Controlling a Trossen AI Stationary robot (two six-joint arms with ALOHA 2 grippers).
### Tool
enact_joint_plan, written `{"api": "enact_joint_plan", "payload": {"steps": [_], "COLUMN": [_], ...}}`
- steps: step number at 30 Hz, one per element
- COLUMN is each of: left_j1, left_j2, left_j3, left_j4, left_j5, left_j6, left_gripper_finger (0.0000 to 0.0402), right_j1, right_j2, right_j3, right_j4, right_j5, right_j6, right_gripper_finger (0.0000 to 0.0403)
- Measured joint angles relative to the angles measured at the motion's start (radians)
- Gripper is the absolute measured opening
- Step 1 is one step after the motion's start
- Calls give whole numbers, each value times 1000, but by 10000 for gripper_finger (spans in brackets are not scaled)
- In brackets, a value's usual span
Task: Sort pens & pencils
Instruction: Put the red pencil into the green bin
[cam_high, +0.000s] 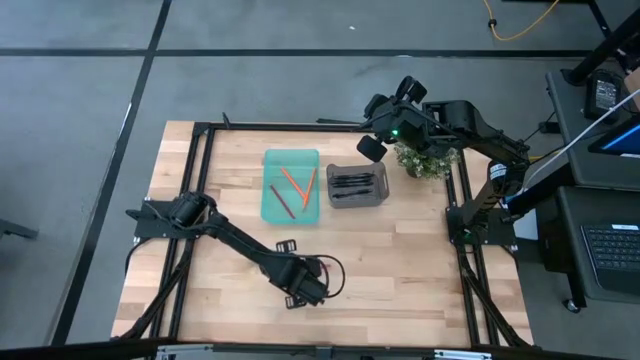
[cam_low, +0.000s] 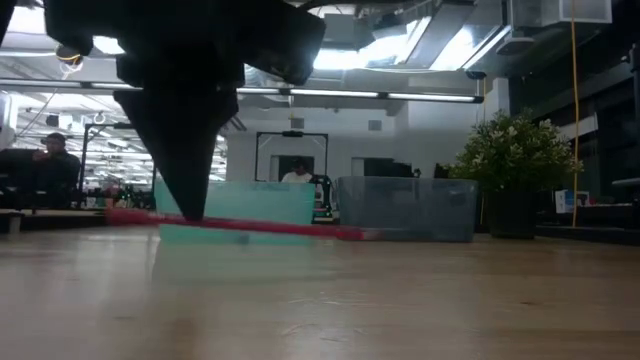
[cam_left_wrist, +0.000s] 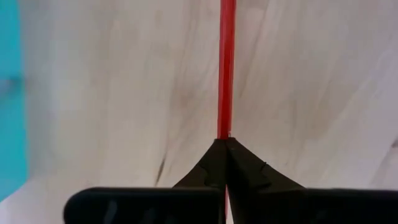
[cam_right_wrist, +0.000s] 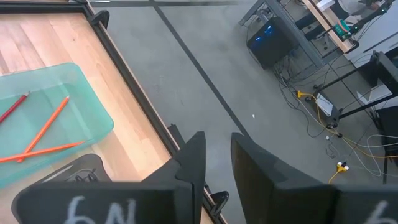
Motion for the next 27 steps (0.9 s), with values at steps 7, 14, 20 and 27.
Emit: {"api": "enact_joint_plan", "payload": {"steps": [7,14,20,27], "left_j1": [-2,0,18,59], "left_j2": [0,0,-2,-4], "left_j3": [16,17,18,14], "left_j4": [-14,-17,-96,-162], "left_j5": [-7,-19,-64,-125], "left_j6": [-2,-2,4,41], "left_gripper_finger": [2,1,0,1], "right_j1": [0,0,0,0], "right_j2": [0,0,0,0], "right_j3": [0,0,0,0], "right_j4": [-8,-8,-8,-8], "right_j5": [0,0,0,-1], "right_j6": [0,0,2,3], "right_gripper_finger": [78,78,78,78]}}
